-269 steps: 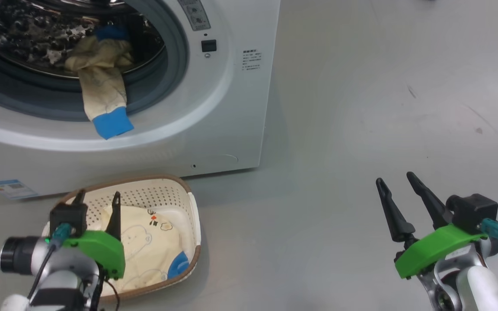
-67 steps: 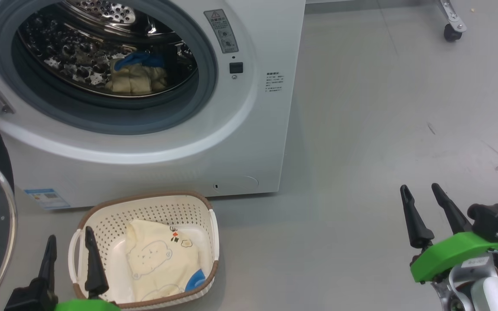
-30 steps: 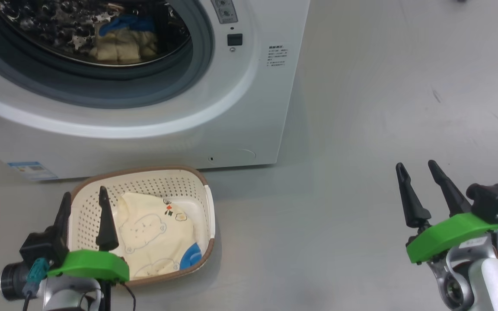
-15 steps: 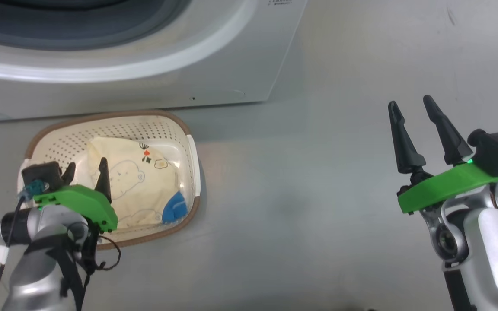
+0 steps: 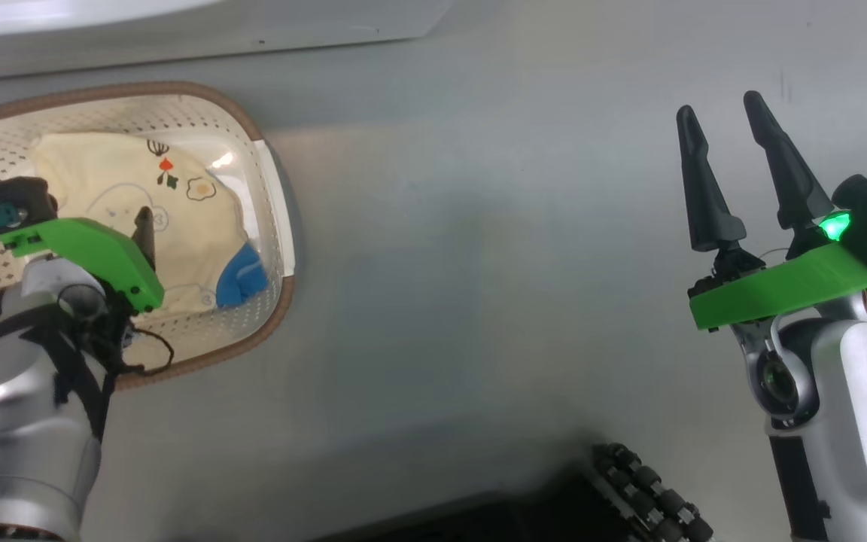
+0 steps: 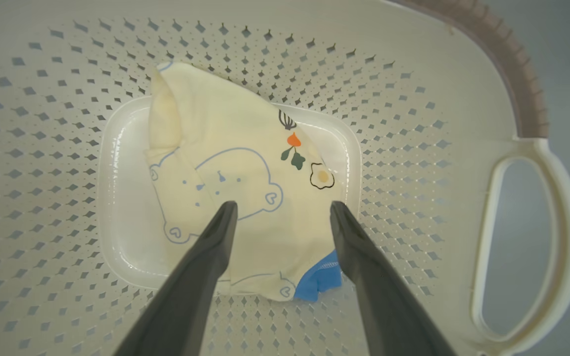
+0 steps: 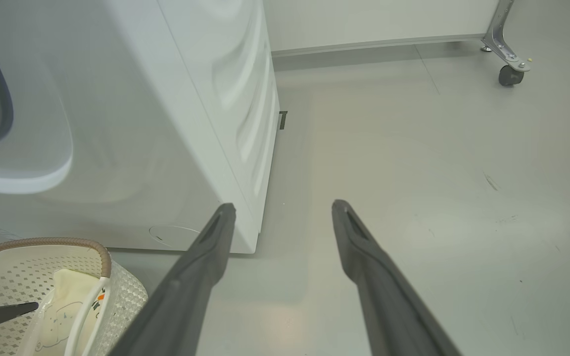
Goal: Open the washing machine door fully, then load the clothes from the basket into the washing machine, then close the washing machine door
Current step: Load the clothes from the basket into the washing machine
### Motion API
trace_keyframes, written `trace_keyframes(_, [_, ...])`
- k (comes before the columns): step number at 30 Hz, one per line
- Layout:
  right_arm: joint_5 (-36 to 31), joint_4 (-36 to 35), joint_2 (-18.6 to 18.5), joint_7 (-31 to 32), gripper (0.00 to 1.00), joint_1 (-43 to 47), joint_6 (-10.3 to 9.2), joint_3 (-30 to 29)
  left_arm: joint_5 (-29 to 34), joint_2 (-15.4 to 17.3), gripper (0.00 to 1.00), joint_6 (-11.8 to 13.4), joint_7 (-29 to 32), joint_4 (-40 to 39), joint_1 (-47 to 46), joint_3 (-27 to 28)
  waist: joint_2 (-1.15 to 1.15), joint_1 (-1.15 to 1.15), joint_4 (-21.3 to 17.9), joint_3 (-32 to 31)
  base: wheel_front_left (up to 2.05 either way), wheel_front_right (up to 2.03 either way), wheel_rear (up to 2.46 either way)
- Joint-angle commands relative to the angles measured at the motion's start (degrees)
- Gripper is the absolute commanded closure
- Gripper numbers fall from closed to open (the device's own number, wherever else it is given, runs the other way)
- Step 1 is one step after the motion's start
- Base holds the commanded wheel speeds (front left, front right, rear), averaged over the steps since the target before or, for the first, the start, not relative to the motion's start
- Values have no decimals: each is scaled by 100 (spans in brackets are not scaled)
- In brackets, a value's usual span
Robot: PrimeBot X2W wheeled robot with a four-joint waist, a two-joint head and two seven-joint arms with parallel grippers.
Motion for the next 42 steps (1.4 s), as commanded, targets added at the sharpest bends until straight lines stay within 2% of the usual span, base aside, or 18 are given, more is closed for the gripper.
trace_keyframes(1, [-56, -206, 2, -62, 0, 33, 0, 106, -37, 289, 0, -30, -8, -43, -25, 114, 0, -1, -136, 363, 0, 0, 0])
trace_keyframes(6, [-39, -373, 27, -80, 0, 49, 0, 124, -209, 371, 0, -36, 298, 47, -345, -16, 0, -1, -189, 821, 0, 0, 0])
trace_keyframes(14, [-4, -525, 47, -94, 0, 120, 0, 148, -428, 487, 0, -37, 449, -49, -620, -377, 0, -1, -190, 1286, 0, 0, 0])
trace_keyframes(22, [43, -642, 54, -95, 0, 234, 0, 133, -497, 523, 0, -35, 115, 85, -820, -608, 0, -1, -224, 1460, 0, 0, 0])
trace_keyframes(26, [33, -784, 55, -52, 0, 410, 0, 52, -452, 457, 0, 88, 207, 274, -832, -690, 0, -1, -247, 1462, 0, 0, 0])
trace_keyframes(27, [33, -820, 55, -45, 0, 457, 0, 26, -446, 445, 6, 146, 233, 306, -825, -702, 0, -1, -254, 1460, 0, 0, 0])
trace_keyframes(28, [38, -857, 56, -38, 0, 504, 0, 6, -413, 435, 55, 207, 286, 335, -808, -742, 0, -1, -260, 1455, 0, 0, 0])
trace_keyframes(29, [41, -895, 56, -30, 0, 548, 0, -8, -401, 419, 89, 256, 342, 358, -785, -765, 0, -1, -265, 1450, 0, 0, 0])
trace_keyframes(30, [46, -932, 56, -21, 0, 588, 0, -20, -410, 403, 100, 305, 367, 374, -767, -764, 0, -1, -270, 1448, 0, 0, 0])
trace_keyframes(35, [76, -1063, 57, 26, 0, 717, 0, -116, -361, 380, 100, 567, 210, 415, -701, -820, 0, -1, -271, 1442, 0, 0, 0])
trace_keyframes(42, [116, -1046, 57, 14, 0, 623, 0, -149, -387, 471, 100, 623, -191, 429, -744, -799, 0, -1, -210, 1438, 0, 0, 0])
